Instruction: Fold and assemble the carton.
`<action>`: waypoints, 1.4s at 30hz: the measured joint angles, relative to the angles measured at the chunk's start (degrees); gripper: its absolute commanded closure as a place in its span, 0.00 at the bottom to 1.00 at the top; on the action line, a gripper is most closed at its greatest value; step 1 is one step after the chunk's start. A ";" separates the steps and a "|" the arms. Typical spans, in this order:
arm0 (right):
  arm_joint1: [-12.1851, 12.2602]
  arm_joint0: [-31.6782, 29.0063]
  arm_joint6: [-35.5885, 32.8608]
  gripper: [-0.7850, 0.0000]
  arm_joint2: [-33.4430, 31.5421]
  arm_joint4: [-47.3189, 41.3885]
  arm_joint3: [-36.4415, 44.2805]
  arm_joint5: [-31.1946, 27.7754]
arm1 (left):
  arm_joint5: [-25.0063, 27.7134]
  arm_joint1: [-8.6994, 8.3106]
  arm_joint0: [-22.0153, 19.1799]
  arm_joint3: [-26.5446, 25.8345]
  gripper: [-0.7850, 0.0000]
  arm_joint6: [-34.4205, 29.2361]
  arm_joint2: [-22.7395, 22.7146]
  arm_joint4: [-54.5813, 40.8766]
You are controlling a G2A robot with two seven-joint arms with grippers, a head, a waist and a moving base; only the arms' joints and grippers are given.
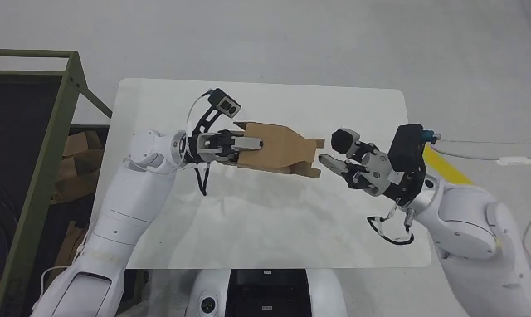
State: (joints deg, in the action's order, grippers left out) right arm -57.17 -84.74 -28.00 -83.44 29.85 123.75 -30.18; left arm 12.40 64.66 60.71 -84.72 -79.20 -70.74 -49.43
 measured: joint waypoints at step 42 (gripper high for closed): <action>-0.39 6.88 -11.86 0.00 5.78 -16.72 -4.99 13.09 | 8.82 -0.24 1.10 -2.77 1.00 3.04 -0.28 7.43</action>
State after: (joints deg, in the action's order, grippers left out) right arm -57.56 -77.86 -39.85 -77.66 13.13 118.76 -17.09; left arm 21.22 64.42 61.80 -87.49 -76.15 -71.02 -42.00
